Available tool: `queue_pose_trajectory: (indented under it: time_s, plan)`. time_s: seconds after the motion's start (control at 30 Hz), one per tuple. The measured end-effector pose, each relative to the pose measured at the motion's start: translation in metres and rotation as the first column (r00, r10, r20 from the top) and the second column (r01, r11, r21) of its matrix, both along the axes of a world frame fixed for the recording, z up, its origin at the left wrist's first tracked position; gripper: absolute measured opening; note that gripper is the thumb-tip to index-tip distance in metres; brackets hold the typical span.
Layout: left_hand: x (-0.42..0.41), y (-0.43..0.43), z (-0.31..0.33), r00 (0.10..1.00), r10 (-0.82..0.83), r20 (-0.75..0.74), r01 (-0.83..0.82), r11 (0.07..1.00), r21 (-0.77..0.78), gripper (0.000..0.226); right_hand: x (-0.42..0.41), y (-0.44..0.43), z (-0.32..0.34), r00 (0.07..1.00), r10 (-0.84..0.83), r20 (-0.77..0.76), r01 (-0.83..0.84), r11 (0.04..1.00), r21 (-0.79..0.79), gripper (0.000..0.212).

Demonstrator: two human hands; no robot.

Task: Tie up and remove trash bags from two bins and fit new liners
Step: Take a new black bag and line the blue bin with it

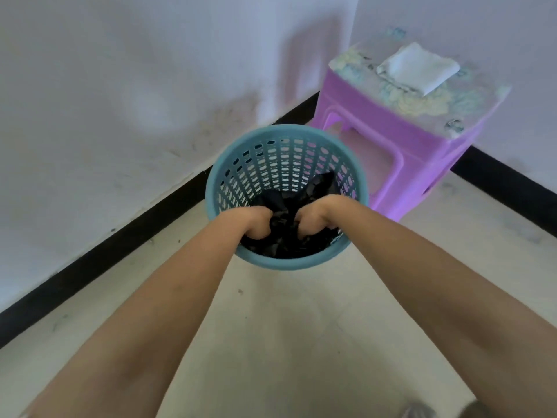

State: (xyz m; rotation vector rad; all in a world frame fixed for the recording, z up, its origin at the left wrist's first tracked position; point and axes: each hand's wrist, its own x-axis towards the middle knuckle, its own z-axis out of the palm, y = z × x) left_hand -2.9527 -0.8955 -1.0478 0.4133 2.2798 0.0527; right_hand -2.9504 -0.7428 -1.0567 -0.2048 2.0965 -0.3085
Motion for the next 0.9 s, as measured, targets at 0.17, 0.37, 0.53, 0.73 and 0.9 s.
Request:
queue_pose_trajectory:
  time_s: [0.17,0.37,0.53,0.73,0.9]
  plan:
    - [0.019,-0.008,0.003,0.994,0.026,0.107,-0.024,1.0,-0.013,0.035,-0.005,0.01,0.02,0.897,-0.079,-0.436,0.069,0.997,-0.039,0.038]
    - [0.017,-0.02,-0.005,0.99,0.142,-0.027,-0.139,0.985,0.101,0.03,0.014,-0.009,0.011,0.971,0.204,-0.126,-0.173,0.96,0.22,0.044]
    - [0.008,-0.04,0.022,0.855,0.015,-0.519,-0.015,1.0,0.004,0.037,0.013,-0.011,0.023,0.841,-0.135,-0.524,0.044,0.982,-0.183,0.038]
    - [0.01,-0.049,0.023,0.813,-0.043,-0.581,0.041,0.999,-0.017,0.046,0.017,-0.019,0.014,0.78,-0.186,-0.597,0.321,0.938,0.127,0.056]
    - [-0.001,-0.055,0.037,0.918,0.06,-0.392,0.038,0.971,0.238,0.042,0.034,-0.015,0.014,0.952,-0.281,-0.12,0.273,0.958,-0.084,0.046]
